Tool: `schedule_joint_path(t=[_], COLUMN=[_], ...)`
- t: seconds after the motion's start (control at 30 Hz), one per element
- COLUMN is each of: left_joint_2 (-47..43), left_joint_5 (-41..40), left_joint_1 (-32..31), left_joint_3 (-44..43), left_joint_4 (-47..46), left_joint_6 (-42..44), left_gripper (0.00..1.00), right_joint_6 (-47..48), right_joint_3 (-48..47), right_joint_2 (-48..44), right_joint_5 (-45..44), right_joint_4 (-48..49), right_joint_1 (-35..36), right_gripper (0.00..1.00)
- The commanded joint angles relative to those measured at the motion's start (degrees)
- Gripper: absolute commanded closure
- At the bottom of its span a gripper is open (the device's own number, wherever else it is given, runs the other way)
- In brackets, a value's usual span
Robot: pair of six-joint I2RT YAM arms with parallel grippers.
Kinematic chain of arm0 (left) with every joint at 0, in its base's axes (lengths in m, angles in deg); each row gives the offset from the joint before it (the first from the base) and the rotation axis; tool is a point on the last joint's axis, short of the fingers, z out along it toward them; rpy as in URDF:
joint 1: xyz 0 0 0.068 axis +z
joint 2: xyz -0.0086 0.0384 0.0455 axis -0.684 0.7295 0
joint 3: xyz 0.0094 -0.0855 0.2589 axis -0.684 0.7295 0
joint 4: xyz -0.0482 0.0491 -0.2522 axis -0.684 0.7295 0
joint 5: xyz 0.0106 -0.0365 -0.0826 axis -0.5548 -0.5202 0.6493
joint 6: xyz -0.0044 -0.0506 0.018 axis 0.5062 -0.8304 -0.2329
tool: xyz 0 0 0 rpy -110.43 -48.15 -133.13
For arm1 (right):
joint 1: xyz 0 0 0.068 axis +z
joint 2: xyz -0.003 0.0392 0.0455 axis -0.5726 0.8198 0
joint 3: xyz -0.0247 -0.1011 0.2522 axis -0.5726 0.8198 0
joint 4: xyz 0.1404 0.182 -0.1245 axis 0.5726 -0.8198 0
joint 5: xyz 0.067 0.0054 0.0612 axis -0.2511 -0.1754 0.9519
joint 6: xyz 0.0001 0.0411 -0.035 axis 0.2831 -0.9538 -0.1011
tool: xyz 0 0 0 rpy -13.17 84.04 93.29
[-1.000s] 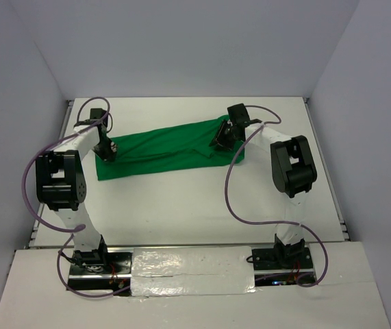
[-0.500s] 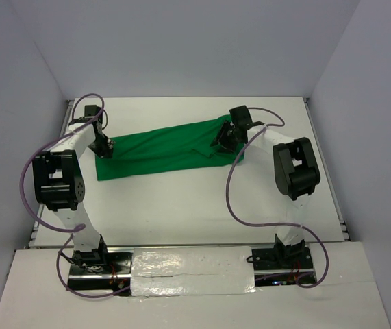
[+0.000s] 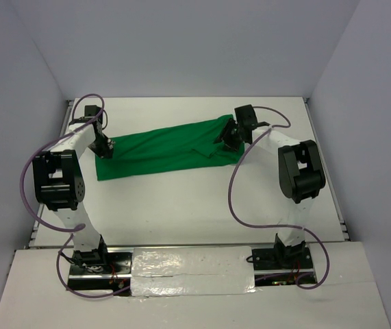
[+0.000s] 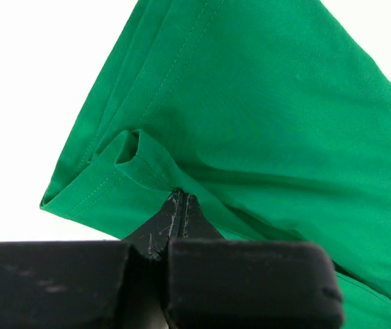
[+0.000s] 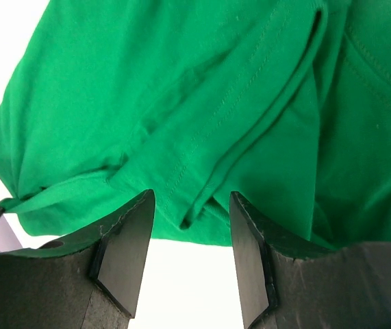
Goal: Fold and stack the t-shirts
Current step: Fold the other side of the tshirt into a rectangle
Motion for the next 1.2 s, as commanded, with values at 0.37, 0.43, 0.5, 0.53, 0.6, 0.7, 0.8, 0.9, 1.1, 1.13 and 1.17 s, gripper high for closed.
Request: schedule_joint_path(t=[0.37,0.43,0.5,0.53,0.6,0.7,0.8,0.9,1.1,1.13,1.17], left_joint_2=[0.18,0.18,0.09,0.09,0.09,0.09,-0.08,0.09,0.18,0.18,0.27], left_joint_5=[0.16,0.07,-0.02,-0.02,-0.11,-0.2,-0.29,-0.29,-0.37,-0.37,-0.46], left_joint_1=[0.3,0.39,0.3,0.3,0.39,0.3,0.3,0.3,0.3,0.3,0.39], left_joint_3=[-0.61,-0.52,-0.61,-0.52,-0.52,-0.61,-0.69,-0.69,-0.61,-0.61,-0.61], left_joint_4=[0.28,0.36,0.28,0.28,0.36,0.54,0.54,0.54,0.63,0.63,0.54], left_joint_6=[0.17,0.17,0.17,0.17,0.17,0.25,0.34,0.25,0.17,0.17,0.25], left_gripper=[1.0,1.0,1.0,1.0,1.0,1.0,1.0,1.0,1.0,1.0,1.0], right_joint_6=[-2.02,-2.2,-2.29,-2.38,-2.55,-2.38,-2.29,-2.2,-2.02,-2.02,-2.02], right_joint_3=[-3.05,-3.4,-4.1,-4.19,-5.07,-6.39,-7.18,-7.53,-6.22,-6.13,-5.78], right_joint_2=[3.83,4.35,5.05,5.23,5.76,6.29,6.64,7.08,6.99,6.99,6.99], right_joint_5=[4.23,4.49,4.84,5.02,4.93,4.58,4.14,4.14,3.79,3.7,3.7], right_joint_4=[3.05,3.13,3.13,3.31,3.31,2.69,2.34,1.91,1.99,1.9,1.99], right_joint_1=[-0.15,-0.06,-0.15,-0.06,0.11,0.11,0.29,0.38,0.64,0.64,0.9], right_gripper=[0.45,0.45,0.45,0.46,0.48,0.53,0.61,0.64,0.67,0.67,0.68])
